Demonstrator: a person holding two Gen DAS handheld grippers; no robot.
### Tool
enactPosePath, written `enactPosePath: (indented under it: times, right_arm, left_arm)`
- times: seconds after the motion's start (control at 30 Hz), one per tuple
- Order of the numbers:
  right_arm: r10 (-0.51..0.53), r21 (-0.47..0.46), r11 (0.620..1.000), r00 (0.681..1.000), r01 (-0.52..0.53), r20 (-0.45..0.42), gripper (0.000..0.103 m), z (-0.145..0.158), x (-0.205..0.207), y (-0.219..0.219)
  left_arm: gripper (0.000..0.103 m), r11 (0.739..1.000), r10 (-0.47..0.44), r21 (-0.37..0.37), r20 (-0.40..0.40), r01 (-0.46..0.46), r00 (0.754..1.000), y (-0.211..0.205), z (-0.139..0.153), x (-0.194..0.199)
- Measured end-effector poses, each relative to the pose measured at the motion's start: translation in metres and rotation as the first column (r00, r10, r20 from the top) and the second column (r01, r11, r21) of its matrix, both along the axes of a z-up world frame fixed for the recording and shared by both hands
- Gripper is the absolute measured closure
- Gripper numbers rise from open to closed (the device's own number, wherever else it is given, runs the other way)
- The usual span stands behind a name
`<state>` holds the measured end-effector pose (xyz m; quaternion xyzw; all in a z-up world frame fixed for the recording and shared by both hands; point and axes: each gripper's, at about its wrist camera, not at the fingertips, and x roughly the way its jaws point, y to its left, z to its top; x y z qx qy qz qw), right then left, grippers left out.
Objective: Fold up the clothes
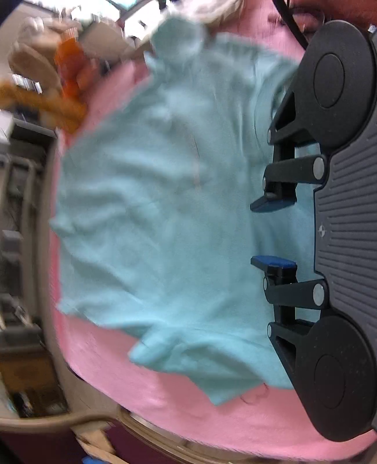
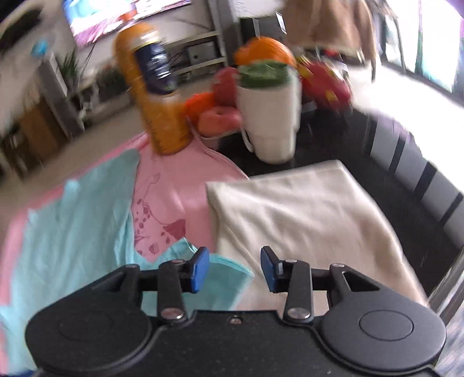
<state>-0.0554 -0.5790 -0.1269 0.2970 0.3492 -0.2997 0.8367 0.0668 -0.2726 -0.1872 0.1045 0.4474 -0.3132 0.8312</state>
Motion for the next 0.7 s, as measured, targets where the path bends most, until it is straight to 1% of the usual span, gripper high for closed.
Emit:
enactPosePath:
  times: [0.03, 0.07, 0.13, 0.27, 0.37, 0.5, 0.6, 0.63, 0.7]
  right_arm:
    - [-0.009, 0.051, 0.999, 1.000, 0.008, 0.010, 0.065, -0.005, -0.005, -0.006]
    - [-0.022, 0.097, 0.995, 1.000, 0.021, 0.016, 0.065, -0.009, -0.009, -0.012]
    - [-0.055, 0.165, 0.985, 0.997, 0.046, 0.047, 0.065, -0.015, -0.018, -0.020]
    - [-0.089, 0.231, 0.971, 0.992, 0.066, 0.093, 0.064, -0.019, -0.030, -0.029]
    - [-0.085, 0.249, 0.967, 0.991, 0.058, 0.101, 0.064, -0.022, -0.035, -0.033]
    - [-0.035, 0.251, 0.968, 0.996, 0.013, 0.084, 0.064, -0.026, -0.034, -0.034]
    - [-0.011, 0.240, 0.971, 0.998, -0.006, 0.068, 0.061, -0.028, -0.030, -0.034]
    - [-0.011, 0.238, 0.971, 0.998, -0.005, 0.066, 0.061, -0.028, -0.028, -0.034]
    - [-0.010, 0.237, 0.971, 0.998, -0.006, 0.067, 0.061, -0.029, -0.022, -0.035]
  left_arm:
    - [0.074, 0.997, -0.064, -0.050, 0.030, 0.065, 0.998, -0.002, 0.010, -0.012]
    - [0.072, 0.986, -0.127, -0.098, 0.064, 0.133, 0.990, -0.004, 0.021, -0.024]
    - [0.067, 0.979, -0.182, -0.073, 0.097, 0.190, 0.978, -0.019, 0.017, -0.042]
    - [0.064, 0.956, -0.288, -0.009, 0.157, 0.293, 0.945, -0.050, 0.009, -0.076]
    - [0.063, 0.930, -0.366, 0.043, 0.196, 0.365, 0.910, -0.073, 0.003, -0.103]
    - [0.062, 0.884, -0.467, 0.116, 0.242, 0.453, 0.850, -0.104, -0.006, -0.138]
    - [0.061, 0.885, -0.465, 0.127, 0.230, 0.448, 0.855, -0.108, -0.011, -0.136]
    - [0.063, 0.886, -0.464, 0.131, 0.226, 0.445, 0.857, -0.109, -0.012, -0.135]
    - [0.069, 0.887, -0.461, 0.138, 0.217, 0.441, 0.860, -0.112, -0.015, -0.134]
